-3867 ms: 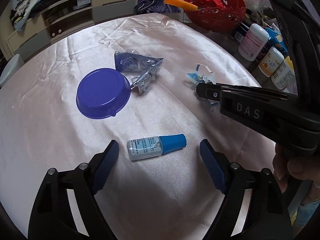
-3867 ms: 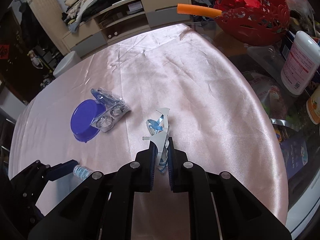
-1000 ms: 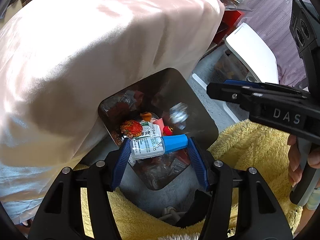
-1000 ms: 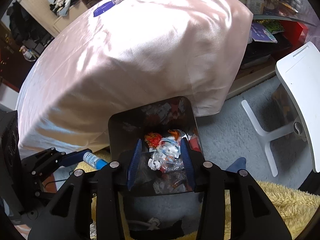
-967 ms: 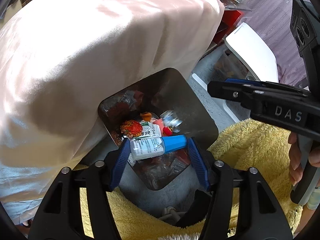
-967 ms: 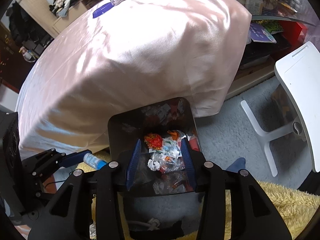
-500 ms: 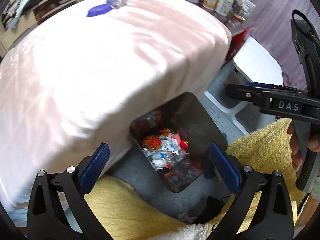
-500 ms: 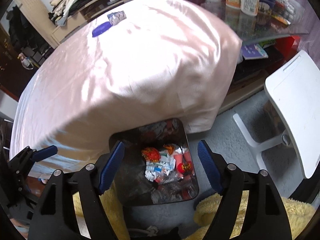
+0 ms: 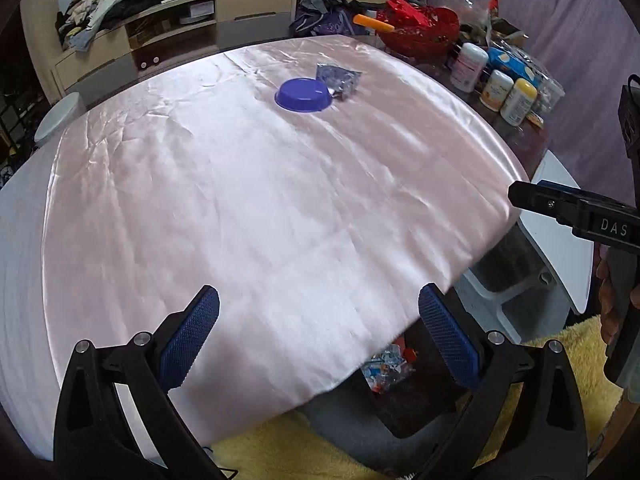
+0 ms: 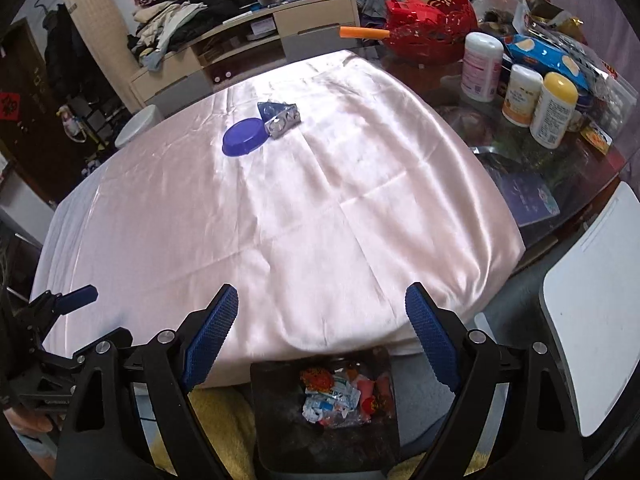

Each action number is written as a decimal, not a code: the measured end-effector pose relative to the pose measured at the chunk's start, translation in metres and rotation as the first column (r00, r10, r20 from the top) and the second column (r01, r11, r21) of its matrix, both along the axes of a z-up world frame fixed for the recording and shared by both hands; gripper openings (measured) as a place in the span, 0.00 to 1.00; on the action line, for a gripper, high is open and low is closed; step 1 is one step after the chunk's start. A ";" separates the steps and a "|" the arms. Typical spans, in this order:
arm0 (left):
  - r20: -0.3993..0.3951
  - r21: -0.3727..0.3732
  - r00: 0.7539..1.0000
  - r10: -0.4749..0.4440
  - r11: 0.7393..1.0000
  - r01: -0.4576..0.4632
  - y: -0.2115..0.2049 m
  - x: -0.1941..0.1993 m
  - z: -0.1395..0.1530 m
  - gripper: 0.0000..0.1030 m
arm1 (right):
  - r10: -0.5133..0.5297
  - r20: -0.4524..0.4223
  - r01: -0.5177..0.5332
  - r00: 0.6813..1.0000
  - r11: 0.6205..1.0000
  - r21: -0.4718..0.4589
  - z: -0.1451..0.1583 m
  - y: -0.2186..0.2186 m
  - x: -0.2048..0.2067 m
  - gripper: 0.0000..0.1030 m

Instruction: Collect trash

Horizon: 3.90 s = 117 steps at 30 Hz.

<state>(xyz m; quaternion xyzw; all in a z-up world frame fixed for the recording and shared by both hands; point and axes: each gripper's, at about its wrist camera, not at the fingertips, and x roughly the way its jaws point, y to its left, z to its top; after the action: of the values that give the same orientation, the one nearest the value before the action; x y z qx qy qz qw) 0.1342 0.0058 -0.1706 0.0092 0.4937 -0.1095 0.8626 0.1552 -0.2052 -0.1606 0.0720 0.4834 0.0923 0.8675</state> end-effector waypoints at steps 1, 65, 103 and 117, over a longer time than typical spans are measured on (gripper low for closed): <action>0.000 0.001 1.000 0.010 1.000 -0.010 0.003 0.008 0.001 0.92 | 0.001 0.003 -0.001 1.000 1.000 0.000 0.001 0.002 0.009 0.84; -0.006 0.016 1.000 -0.020 1.000 0.021 -0.036 0.206 -0.028 0.69 | 0.077 0.014 -0.077 0.997 0.997 -0.008 -0.005 0.033 0.195 0.28; -0.017 -0.054 0.983 -0.180 0.982 0.179 -0.062 -0.071 -0.020 0.69 | 0.027 -0.037 -0.028 0.999 0.999 -0.028 -0.025 0.003 -0.092 0.28; -0.164 -0.037 0.954 -0.250 0.968 0.247 -0.095 -0.084 -0.086 0.69 | -0.034 -0.174 0.030 0.984 0.999 -0.031 -0.083 -0.016 -0.109 0.28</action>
<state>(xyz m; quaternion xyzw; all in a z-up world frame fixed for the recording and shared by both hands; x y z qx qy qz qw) 0.0499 -0.0897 -0.2571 0.0551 0.5584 -0.2213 0.7976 0.0461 -0.2214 -0.2441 0.0755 0.5575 0.0649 0.8242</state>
